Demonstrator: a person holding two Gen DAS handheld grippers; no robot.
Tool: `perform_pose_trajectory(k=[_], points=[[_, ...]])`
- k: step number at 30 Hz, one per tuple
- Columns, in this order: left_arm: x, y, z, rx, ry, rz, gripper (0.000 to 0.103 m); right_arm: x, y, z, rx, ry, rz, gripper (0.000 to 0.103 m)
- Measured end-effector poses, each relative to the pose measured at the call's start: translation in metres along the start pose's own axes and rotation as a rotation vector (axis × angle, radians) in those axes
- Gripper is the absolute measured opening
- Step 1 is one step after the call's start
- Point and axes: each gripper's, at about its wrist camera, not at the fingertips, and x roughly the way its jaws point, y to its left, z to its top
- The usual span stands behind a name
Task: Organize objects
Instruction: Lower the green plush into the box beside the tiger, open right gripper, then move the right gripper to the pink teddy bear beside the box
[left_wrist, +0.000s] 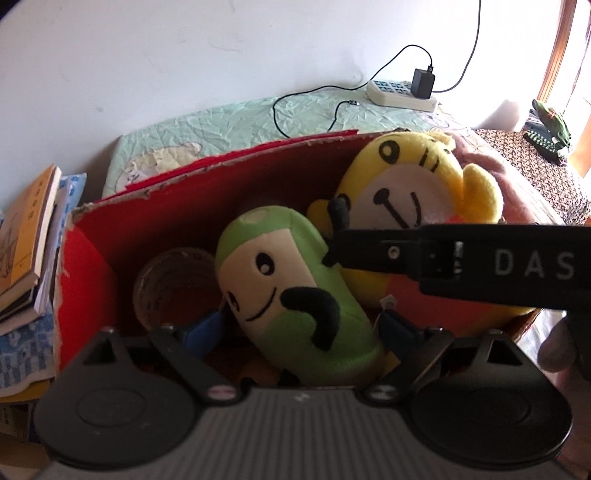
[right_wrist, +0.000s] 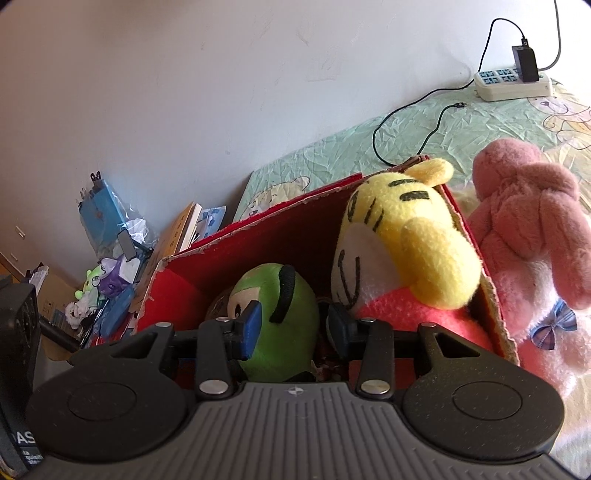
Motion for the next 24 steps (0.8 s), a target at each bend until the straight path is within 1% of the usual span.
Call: perform_pose_trajectory(k=[9, 15, 24], points=[[-0.008, -0.007, -0.001, -0.001, 0.006, 0.073, 0.092, -0.012, -0.001, -0.002, 0.005, -0.038, -0.002, 0.044], [-0.021, -0.009, -0.003, -0.015, -0.007, 0.116, 0.092, -0.023, 0.002, -0.005, -0.011, -0.057, 0.001, 0.044], [-0.042, -0.014, -0.009, -0.033, -0.036, 0.154, 0.092, -0.042, 0.004, -0.014, -0.022, -0.089, 0.008, 0.044]])
